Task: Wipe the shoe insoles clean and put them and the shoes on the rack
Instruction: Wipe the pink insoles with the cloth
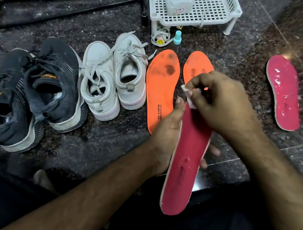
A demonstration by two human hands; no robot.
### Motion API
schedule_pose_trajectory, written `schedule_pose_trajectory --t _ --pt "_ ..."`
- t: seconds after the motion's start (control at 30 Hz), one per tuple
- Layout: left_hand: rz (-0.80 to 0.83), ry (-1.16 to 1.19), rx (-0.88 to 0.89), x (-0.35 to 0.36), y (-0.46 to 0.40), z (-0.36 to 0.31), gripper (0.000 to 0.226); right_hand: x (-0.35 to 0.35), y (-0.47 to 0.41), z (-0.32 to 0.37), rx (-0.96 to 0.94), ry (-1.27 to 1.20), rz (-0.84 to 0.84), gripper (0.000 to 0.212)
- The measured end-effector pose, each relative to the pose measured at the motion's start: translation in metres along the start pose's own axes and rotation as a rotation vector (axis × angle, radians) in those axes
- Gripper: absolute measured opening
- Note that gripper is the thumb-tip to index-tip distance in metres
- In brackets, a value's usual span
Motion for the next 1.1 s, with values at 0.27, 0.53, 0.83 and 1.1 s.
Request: schedule_pose_trajectory --t 0.27,0.53,0.83,1.1 --pt "-0.239 0.144 0.063 -0.028 0.0 -0.025 0.078 0.026 0.033 0.034 -0.229 0.113 0.249 0.012" --pt "-0.214 -0.181 0.038 -0.024 0.0 -0.019 0.082 -0.008 -0.004 -0.013 0.04 0.192 -0.05 0.014" --pt "-0.33 -0.246 0.15 -0.034 -0.001 -0.026 0.067 0.026 0.03 0.014 -0.083 0.128 0.326 0.017" --pt "-0.201 -0.313 0.071 -0.016 0.006 -0.019 0.083 -0.025 -0.004 -0.026 0.116 0.203 -0.139 0.014"
Point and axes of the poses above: each hand's wrist, its own y-axis away from the middle knuckle, its own x-axis out of the palm, z = x × y, the point moved 6 cm from there along -y, towards the middle knuckle, and after that the axes turned 3 degrees about -y, right-handed, at the moved point
